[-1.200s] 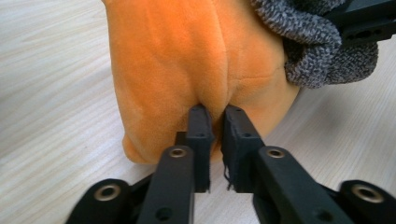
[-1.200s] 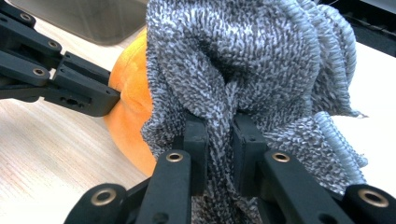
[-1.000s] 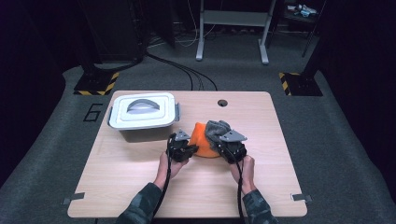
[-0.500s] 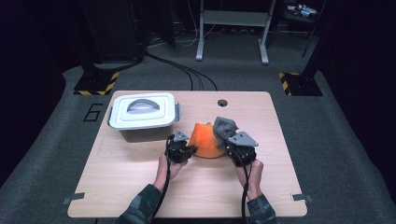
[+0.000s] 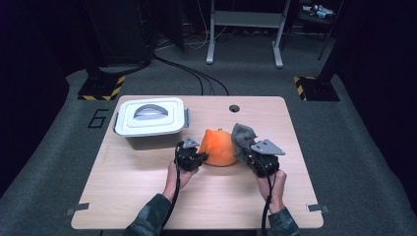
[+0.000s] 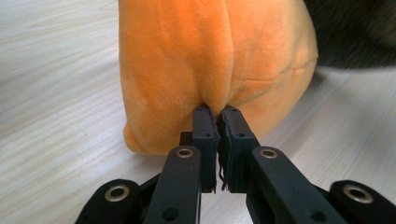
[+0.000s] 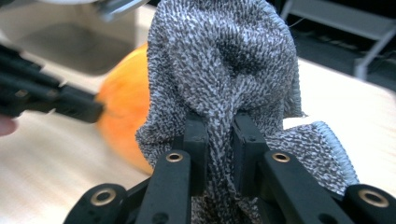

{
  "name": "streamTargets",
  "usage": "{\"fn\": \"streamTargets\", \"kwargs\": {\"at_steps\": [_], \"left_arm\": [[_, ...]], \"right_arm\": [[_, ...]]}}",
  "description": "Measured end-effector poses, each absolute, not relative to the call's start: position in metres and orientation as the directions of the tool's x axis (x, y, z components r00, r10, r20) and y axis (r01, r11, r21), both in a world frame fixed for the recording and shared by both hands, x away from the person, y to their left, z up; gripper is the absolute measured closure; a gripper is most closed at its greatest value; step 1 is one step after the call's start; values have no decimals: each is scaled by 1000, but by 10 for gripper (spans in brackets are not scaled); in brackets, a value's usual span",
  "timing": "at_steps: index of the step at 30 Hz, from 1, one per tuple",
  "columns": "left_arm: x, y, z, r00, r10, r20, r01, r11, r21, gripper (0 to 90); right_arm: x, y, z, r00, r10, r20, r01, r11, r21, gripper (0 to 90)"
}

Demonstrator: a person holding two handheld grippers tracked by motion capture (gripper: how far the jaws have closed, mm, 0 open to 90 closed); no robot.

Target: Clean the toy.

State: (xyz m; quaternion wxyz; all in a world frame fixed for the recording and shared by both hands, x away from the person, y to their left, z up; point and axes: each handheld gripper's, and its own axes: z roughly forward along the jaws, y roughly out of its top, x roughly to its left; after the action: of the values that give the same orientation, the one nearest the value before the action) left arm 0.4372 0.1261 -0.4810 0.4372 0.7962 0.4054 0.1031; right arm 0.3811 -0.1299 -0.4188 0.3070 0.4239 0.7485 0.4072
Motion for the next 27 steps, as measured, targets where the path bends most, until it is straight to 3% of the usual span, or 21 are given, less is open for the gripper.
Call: {"fn": "streamTargets", "kwargs": {"at_steps": [6, 11, 27], "left_arm": [[435, 124, -480, 663, 723, -191, 551, -300, 779, 853], [436, 124, -481, 659, 725, -200, 557, -292, 777, 853], [439, 125, -481, 657, 727, -201, 556, -288, 780, 854]], "right_arm": [[396, -95, -438, -563, 821, -98, 396, 372, 840, 781], [402, -74, -445, -604, 791, -96, 398, 404, 824, 780], [423, -94, -461, -536, 839, -94, 474, 392, 789, 785]]}}
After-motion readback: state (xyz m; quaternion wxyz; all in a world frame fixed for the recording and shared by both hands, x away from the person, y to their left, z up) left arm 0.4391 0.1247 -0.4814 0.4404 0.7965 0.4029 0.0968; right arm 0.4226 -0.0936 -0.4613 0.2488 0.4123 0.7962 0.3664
